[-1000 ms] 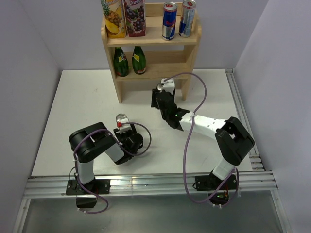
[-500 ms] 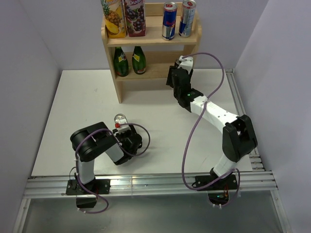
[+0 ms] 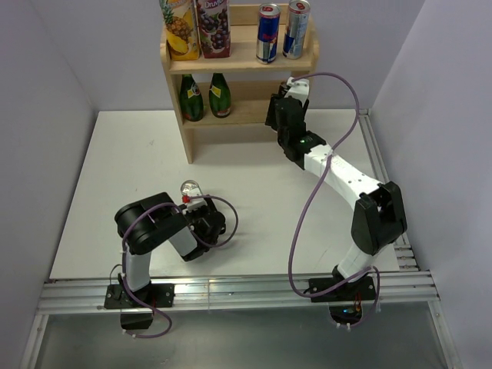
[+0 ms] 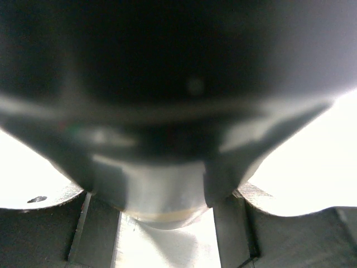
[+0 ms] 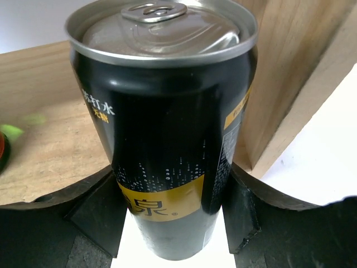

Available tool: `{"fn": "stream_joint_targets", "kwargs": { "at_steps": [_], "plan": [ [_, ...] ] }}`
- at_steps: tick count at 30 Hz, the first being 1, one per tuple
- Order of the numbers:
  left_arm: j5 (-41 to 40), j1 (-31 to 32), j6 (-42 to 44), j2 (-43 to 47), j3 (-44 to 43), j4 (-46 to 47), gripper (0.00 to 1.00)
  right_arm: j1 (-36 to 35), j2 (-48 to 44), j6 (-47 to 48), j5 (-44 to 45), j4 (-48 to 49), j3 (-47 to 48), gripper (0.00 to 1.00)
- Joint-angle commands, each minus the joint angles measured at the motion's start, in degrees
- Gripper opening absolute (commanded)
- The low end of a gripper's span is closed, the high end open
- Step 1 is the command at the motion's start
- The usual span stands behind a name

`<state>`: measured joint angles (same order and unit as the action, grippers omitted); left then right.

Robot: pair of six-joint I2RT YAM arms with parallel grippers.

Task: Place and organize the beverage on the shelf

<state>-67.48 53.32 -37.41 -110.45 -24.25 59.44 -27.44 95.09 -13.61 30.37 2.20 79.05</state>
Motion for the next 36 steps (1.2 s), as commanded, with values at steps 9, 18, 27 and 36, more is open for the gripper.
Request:
{"fn": "stream_joint_targets", "kwargs": {
  "at_steps": [9, 18, 27, 36],
  "plan": [
    [7.2, -0.1, -5.0, -3.4, 1.5, -4.9, 0.0, 1.4, 2.0, 3.6, 1.8, 10.8, 7.4, 0.0],
    [7.5, -0.1, -4.2, -4.5, 1.4, -3.0, 0.0, 2.0, 6.9, 6.3, 1.5, 13.9, 9.5, 0.0],
    [7.8, -0.1, -4.3, -5.1, 1.5, -2.0, 0.0, 1.9, 11.0, 9.6, 1.9, 17.9, 9.1, 0.0],
    [7.5, -0.1, -4.5, -5.2, 1.3, -2.2, 0.0, 1.8, 12.5, 8.7, 0.8, 19.9, 6.3, 0.0]
  ]
}}
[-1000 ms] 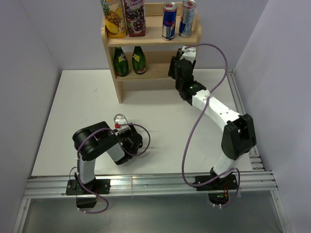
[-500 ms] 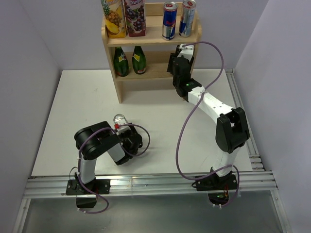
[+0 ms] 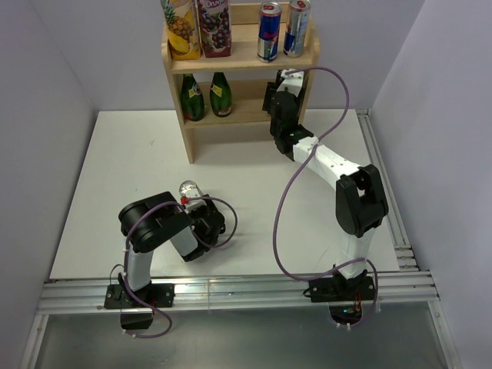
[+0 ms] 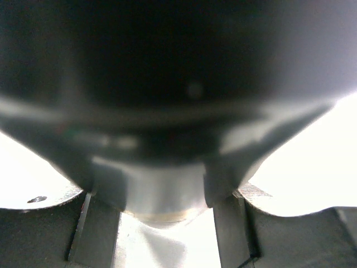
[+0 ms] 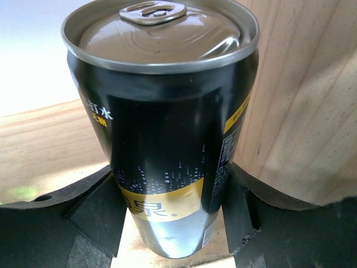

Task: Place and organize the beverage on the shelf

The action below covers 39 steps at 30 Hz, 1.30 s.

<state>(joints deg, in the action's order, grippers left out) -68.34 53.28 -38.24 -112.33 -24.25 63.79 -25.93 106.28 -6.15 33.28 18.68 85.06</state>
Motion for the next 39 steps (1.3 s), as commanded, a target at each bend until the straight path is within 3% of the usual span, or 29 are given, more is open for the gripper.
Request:
{"fn": "stream_joint_targets", "kwargs": {
  "at_steps": [1, 3, 5, 6, 7, 11, 24, 39],
  "plan": [
    [8.5, -0.1, -3.8, -3.3, 1.3, -6.7, 0.0, 0.2, 1.2, 0.9, -2.3, 3.1, 0.1, 0.0],
    [8.5, -0.1, -3.9, -3.1, 1.6, -6.4, 0.0, 0.0, 1.5, 0.7, -2.5, 2.9, 0.1, 0.0],
    [8.2, -0.1, -4.0, -2.9, 2.0, -6.4, 0.0, -0.2, 1.6, 0.6, -2.6, 2.2, 0.0, 0.11],
    [8.2, -0.1, -4.1, -2.5, 2.2, -6.4, 0.0, -0.3, 1.5, 0.5, -2.9, 2.2, -0.3, 0.25],
    [8.2, -0.1, -4.0, -2.4, 2.4, -6.1, 0.0, -0.4, 1.6, 0.6, -2.9, 2.3, -0.6, 0.58],
    [8.0, -0.1, -4.3, -1.7, 3.1, -6.0, 0.0, -1.4, 1.7, 0.1, -2.3, 2.3, -1.8, 0.98],
    [7.4, -0.1, -4.4, -0.1, 4.6, -5.6, 0.0, -3.0, 0.9, -1.8, -0.8, 1.7, -4.1, 1.0],
    [6.3, 1.0, -5.6, 4.1, 4.7, -9.7, 0.0, -3.5, -7.2, -5.1, 0.3, 0.0, -12.7, 1.0]
  ]
}}
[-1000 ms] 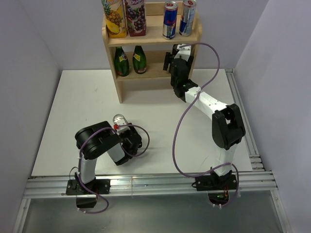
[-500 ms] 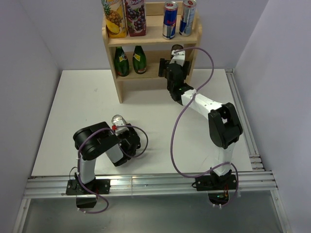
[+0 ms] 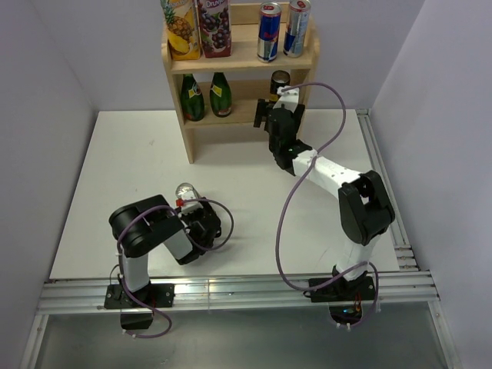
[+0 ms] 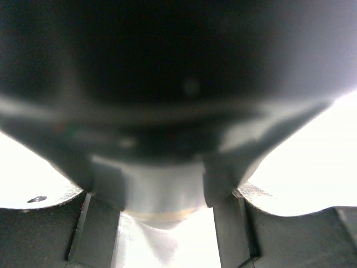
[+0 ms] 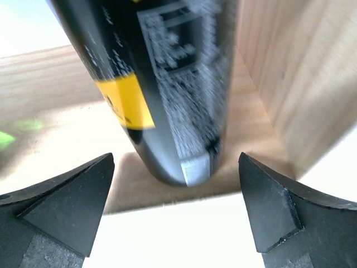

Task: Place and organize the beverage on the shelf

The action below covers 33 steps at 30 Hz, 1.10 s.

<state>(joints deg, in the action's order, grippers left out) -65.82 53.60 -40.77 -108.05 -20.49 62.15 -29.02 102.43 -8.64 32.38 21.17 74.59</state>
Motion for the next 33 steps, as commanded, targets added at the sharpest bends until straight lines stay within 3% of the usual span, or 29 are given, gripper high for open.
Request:
{"fn": "stream_joint_targets", "kwargs": {
  "at_steps": [1, 14, 19, 22, 27, 33],
  "plan": [
    [3.6, 1.0, -3.3, 0.0, 0.6, -8.6, 0.0, -0.3, -4.6, -2.8, 0.6, -2.4, -3.6, 1.0],
    [1.4, 2.6, -3.9, 5.0, 0.0, -14.5, 0.0, -1.5, -12.6, -7.0, -5.9, -4.3, -12.7, 1.0],
    [0.1, 4.4, -0.3, 16.8, -0.7, -21.5, 0.0, -3.0, -21.8, -15.2, -5.8, -6.5, -23.8, 1.0],
    [0.8, 5.6, 4.4, 24.8, -2.1, -24.3, 0.0, -5.4, -27.9, -18.3, -4.1, -6.2, -32.3, 1.0],
    [5.2, 6.2, 14.1, 32.9, -5.7, -23.6, 0.0, -16.4, -34.8, -27.7, 1.3, -9.3, -42.1, 1.0],
    [12.5, 4.9, 27.8, 26.5, -20.4, -24.2, 0.0, -24.8, -34.8, -34.2, 7.5, -13.2, -45.1, 1.0]
  ]
}}
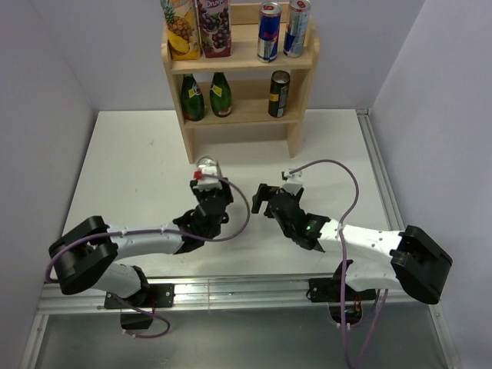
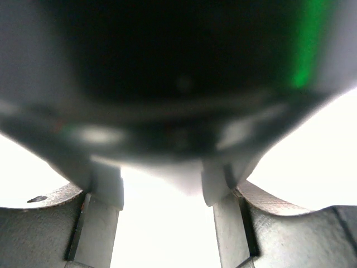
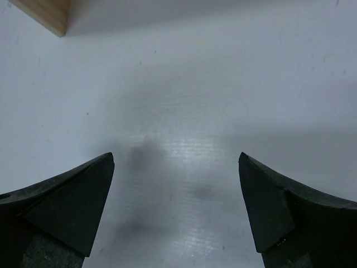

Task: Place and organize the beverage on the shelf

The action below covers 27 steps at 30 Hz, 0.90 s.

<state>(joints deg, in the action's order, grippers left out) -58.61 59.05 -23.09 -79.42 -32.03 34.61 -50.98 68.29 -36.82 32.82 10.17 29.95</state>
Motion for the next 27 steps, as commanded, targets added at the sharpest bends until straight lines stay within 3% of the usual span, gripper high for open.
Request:
{"fn": "stream_joint_targets", "kwargs": {
  "at_steps": [1, 14, 27],
  "plan": [
    [6.2, -0.8, 11.2, -3.1, -11.1, 2.8, 0.0, -3.3, -0.6, -8.4, 7.2, -3.0, -1.2, 1.0],
    [18.5, -8.4, 22.0, -22.2, -50.2, -9.4, 0.0, -6.7, 3.4, -15.7, 3.3, 4.7, -9.9, 1.0],
    [21.5, -13.0, 24.4, -37.6, -69.6, -14.3, 0.0, -13.6, 17.0, -20.0, 0.0, 16.9, -13.4, 1.0]
  ]
}}
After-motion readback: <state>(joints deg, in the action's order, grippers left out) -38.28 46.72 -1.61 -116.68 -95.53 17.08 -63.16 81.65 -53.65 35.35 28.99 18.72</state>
